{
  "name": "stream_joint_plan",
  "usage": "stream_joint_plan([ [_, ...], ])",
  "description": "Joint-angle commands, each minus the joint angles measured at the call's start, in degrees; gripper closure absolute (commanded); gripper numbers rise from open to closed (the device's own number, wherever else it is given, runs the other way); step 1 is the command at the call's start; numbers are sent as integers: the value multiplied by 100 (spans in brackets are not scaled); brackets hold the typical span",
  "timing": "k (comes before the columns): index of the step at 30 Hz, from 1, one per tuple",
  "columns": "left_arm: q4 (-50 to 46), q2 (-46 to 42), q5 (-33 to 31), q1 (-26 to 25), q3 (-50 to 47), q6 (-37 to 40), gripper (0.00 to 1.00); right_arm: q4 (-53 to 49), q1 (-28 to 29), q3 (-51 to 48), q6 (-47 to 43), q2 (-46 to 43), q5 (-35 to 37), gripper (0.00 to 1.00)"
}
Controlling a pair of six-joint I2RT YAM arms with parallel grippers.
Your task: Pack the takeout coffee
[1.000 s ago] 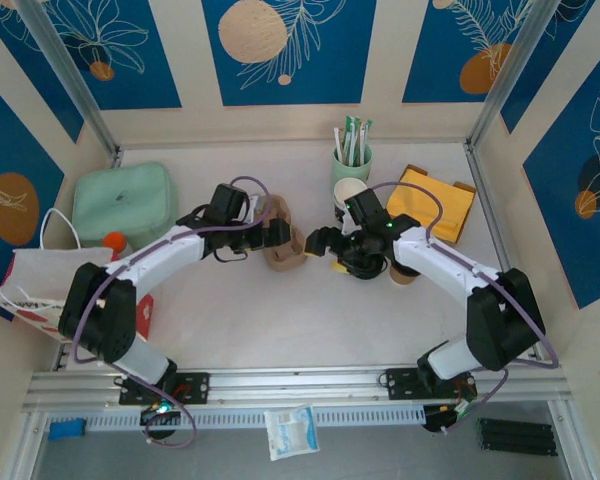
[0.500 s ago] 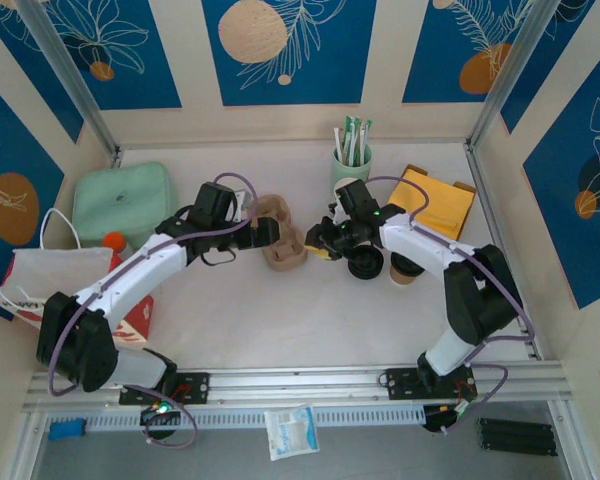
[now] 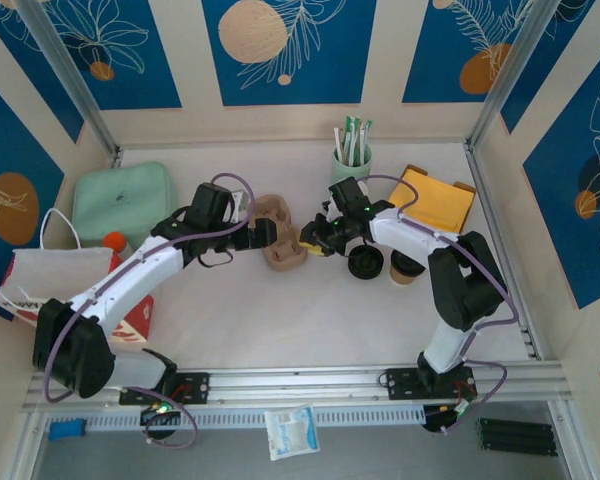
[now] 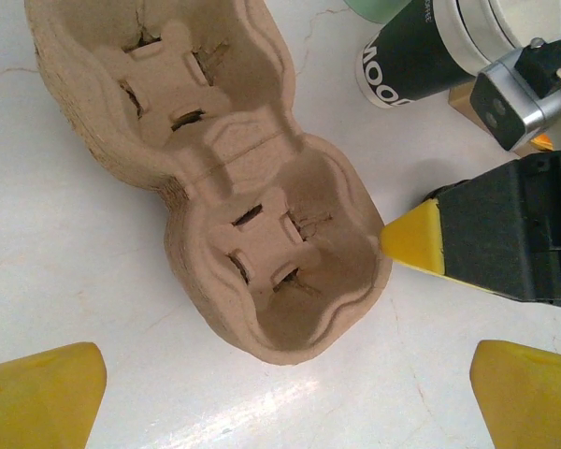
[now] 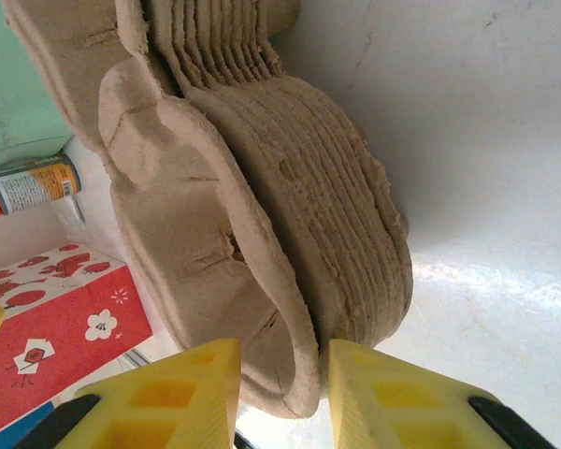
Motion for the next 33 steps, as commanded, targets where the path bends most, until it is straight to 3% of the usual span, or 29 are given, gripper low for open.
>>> stream_joint_plan([
  [1, -142, -100, -71, 43, -12, 108, 1, 62, 52, 142, 51, 105, -179, 70],
  [16, -145, -117, -53, 56, -43, 92, 1, 167, 43, 198, 65, 260, -263, 78],
  [24, -138, -116, -47, 55, -55, 72, 1, 271, 43, 177, 84, 296, -311, 87],
  [29, -137, -117, -18, 49, -57, 57, 1, 361, 39, 153, 111, 323, -381, 99],
  [33, -119, -116, -3, 55, -75, 23, 1, 402, 0, 149, 130, 296, -499, 100],
])
